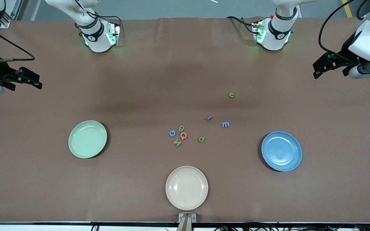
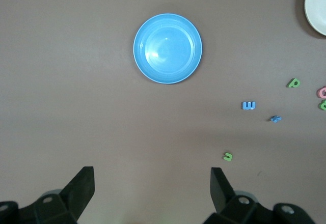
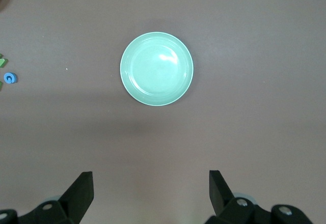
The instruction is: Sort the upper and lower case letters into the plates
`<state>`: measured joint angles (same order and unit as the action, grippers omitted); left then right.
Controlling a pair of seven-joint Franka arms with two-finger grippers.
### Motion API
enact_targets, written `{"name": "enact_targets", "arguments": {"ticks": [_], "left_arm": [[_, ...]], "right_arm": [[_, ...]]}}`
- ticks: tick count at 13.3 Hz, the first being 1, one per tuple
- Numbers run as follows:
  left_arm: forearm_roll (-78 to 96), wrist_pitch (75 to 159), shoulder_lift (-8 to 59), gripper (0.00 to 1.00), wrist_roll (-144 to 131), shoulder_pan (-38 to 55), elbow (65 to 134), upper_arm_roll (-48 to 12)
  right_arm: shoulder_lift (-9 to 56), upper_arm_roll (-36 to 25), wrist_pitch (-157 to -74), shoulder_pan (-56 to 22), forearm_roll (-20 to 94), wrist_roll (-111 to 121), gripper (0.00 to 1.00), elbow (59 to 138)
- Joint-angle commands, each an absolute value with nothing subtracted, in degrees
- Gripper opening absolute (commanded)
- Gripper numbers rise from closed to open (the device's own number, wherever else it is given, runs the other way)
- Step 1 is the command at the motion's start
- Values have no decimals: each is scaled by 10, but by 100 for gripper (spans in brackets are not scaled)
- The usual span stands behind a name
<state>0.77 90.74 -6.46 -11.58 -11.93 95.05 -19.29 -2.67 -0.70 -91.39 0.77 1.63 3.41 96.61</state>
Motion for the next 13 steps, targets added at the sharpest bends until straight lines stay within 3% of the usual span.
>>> {"name": "enact_targets", "arguments": {"ticks": [1, 8, 13], "left_arm": [[10, 896, -53, 100, -105, -123, 929, -196], [1, 920, -25, 100, -95, -114, 928, -202], [5, 1045, -21, 100, -191, -113, 1047, -275]], "right_arm": [[-26, -3, -914, 17, 26, 45, 100, 964], [-26, -3, -913, 14, 26, 45, 100, 964], [-25, -2, -911, 13, 25, 43, 100, 963]]}}
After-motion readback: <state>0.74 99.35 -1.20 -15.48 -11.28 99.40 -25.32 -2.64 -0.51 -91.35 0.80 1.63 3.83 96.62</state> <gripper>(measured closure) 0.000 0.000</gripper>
